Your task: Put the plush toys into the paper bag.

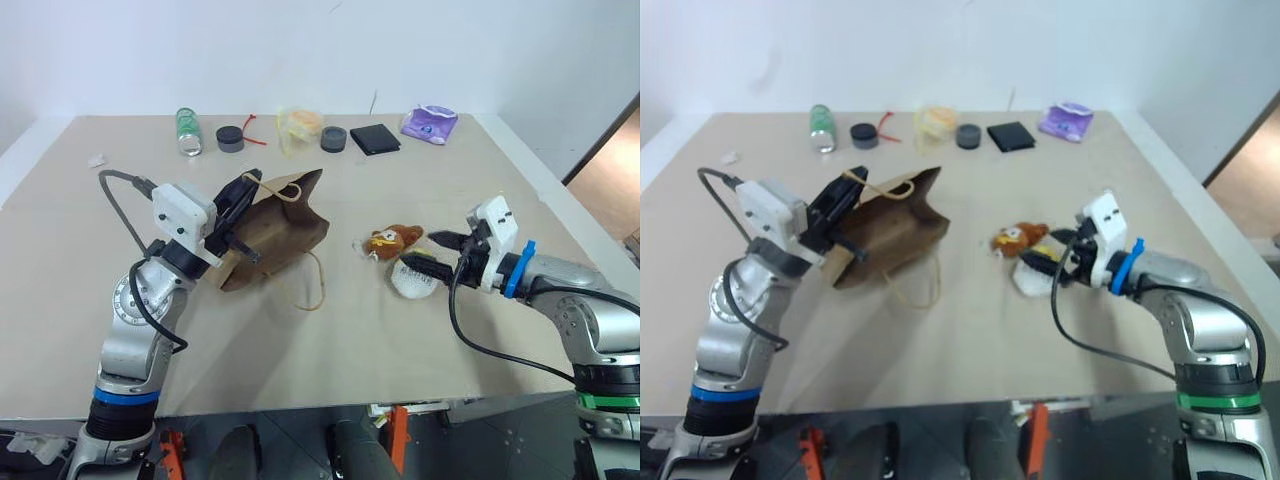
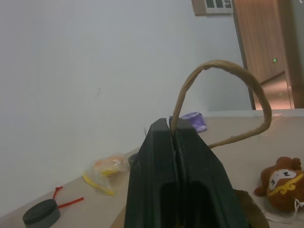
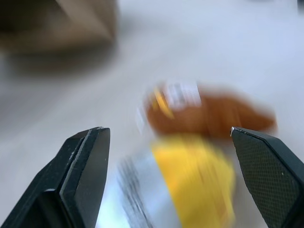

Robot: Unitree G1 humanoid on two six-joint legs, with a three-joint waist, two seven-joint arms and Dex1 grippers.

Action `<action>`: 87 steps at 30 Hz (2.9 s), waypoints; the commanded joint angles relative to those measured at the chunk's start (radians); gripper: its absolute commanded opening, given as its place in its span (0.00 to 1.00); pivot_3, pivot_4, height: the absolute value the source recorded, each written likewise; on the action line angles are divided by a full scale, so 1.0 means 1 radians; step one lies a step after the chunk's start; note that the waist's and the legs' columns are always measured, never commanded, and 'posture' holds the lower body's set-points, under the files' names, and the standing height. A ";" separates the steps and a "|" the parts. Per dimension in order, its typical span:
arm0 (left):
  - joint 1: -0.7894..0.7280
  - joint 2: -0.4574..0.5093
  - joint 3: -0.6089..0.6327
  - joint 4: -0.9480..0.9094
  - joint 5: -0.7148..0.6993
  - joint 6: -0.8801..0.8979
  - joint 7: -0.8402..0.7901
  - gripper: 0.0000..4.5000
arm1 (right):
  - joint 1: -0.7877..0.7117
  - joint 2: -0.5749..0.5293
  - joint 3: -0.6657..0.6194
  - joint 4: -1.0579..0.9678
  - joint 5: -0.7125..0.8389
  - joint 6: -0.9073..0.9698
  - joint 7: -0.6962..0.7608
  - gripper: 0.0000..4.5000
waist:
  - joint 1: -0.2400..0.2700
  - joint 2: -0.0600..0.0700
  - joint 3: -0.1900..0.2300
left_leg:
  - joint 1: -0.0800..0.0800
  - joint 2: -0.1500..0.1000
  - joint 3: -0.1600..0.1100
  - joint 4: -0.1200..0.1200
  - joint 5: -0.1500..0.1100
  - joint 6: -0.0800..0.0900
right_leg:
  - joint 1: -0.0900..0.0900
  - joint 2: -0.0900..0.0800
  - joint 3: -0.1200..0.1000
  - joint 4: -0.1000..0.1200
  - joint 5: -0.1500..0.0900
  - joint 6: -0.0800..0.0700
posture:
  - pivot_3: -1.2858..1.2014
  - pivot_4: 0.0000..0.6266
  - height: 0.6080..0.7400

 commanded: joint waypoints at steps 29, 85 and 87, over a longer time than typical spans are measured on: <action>-0.058 0.002 0.030 0.007 -0.023 0.005 -0.013 0.00 | -0.387 0.528 0.263 0.001 0.066 0.069 -0.279 0.00 | 0.001 0.001 0.001 | -0.004 0.001 -0.003 0.000 0.000 0.000 | -0.002 0.004 0.002 0.000 0.001 0.000 | 0.52 0.24 1.00; -0.096 -0.020 0.050 0.033 -0.034 0.045 0.020 0.00 | -0.335 0.304 -0.081 -0.072 0.210 0.048 -0.023 0.02 | -0.004 0.002 0.002 | -0.001 0.001 0.000 -0.003 0.000 0.000 | -0.004 0.009 0.011 0.000 0.001 0.002 | 0.52 0.24 1.00; -0.097 -0.021 0.049 0.036 -0.033 0.043 0.019 0.00 | -0.343 0.304 -0.082 -0.100 0.239 0.081 -0.045 0.02 | -0.004 0.002 0.002 | -0.001 0.001 0.000 -0.003 -0.001 0.000 | -0.004 0.009 0.011 0.000 0.000 0.001 | 0.52 0.24 1.00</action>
